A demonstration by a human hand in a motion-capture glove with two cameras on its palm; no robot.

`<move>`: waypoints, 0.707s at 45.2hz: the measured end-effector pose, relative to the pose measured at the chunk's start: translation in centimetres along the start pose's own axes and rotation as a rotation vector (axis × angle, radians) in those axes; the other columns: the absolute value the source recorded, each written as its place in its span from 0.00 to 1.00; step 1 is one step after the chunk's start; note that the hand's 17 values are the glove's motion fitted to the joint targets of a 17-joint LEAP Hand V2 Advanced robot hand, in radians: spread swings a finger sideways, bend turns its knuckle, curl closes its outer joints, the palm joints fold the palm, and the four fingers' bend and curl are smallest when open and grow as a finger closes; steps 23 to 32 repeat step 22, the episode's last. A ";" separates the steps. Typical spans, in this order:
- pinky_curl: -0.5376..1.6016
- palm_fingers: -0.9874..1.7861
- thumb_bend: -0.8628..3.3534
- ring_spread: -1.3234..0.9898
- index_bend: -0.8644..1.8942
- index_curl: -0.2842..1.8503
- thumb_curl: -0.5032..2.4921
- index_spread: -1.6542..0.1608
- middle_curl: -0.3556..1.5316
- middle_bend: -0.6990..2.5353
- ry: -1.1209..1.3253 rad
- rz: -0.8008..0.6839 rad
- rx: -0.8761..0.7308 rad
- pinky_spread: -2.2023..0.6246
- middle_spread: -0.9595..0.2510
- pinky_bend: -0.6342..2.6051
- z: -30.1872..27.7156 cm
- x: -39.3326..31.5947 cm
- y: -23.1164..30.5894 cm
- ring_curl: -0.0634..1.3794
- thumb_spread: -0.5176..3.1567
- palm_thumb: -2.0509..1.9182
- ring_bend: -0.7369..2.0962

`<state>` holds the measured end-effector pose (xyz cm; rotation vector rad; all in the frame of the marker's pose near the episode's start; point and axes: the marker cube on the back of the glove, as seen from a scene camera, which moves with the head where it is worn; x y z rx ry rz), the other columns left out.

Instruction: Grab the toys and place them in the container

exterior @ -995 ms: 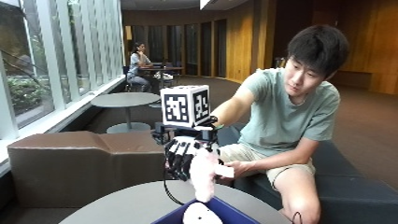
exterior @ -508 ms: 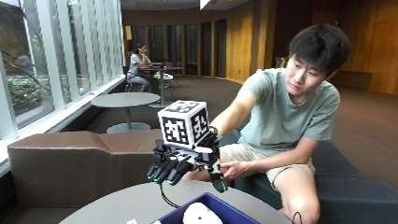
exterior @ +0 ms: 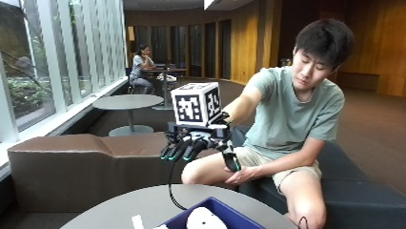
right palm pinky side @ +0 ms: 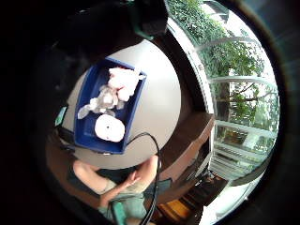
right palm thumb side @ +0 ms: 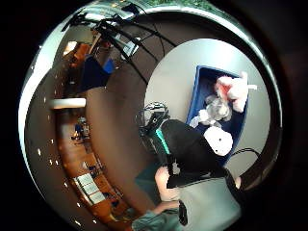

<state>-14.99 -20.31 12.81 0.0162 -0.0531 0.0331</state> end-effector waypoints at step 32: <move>0.41 0.31 0.20 0.59 0.37 0.27 0.29 0.83 0.34 0.26 0.008 -0.303 0.150 0.81 0.82 0.45 -2.8 0.0 14.2 0.29 0.51 0.54 0.34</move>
